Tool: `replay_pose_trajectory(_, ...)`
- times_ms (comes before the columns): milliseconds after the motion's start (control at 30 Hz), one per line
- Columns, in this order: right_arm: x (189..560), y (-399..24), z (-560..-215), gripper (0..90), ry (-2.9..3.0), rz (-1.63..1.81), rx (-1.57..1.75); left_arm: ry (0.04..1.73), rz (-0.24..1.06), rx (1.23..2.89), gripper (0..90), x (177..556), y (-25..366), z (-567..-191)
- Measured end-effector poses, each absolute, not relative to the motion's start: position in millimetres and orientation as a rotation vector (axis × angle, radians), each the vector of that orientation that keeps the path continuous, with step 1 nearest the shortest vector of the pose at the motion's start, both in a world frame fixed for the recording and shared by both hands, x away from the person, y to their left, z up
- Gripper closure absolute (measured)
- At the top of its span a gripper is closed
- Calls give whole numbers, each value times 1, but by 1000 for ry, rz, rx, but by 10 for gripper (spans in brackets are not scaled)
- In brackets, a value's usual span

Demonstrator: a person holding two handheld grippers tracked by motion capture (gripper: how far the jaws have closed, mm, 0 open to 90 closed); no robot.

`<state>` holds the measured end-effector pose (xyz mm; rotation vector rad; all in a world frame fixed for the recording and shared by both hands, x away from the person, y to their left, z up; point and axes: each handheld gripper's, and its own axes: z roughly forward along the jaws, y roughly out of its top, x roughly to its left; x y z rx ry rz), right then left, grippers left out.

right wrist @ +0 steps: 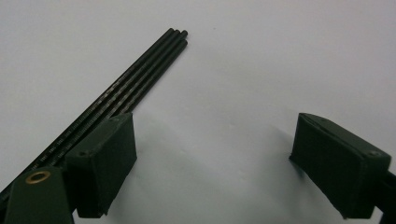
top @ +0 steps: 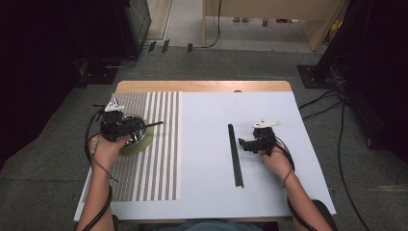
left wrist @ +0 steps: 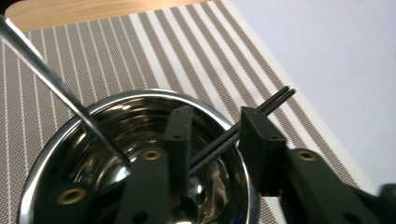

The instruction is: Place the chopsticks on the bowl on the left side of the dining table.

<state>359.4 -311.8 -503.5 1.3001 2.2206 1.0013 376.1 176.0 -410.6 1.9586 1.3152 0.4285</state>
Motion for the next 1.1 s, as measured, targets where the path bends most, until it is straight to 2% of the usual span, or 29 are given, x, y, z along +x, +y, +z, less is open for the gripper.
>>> replay_pose_trajectory(167,359,-312,-504,136,2220,1001,1300,1286,417,1948,485,375,165,-409)
replay_pose_trajectory(367,359,-312,-504,136,2220,1001,1298,1241,416,1959,405,373,153,-408)
replay_pose_trajectory(700,359,-312,-504,136,2220,1001,1298,1155,415,1983,351,370,127,-409)
replay_pose_trajectory(1100,359,-312,-504,136,2220,1002,1298,1049,393,2049,326,362,91,-415)
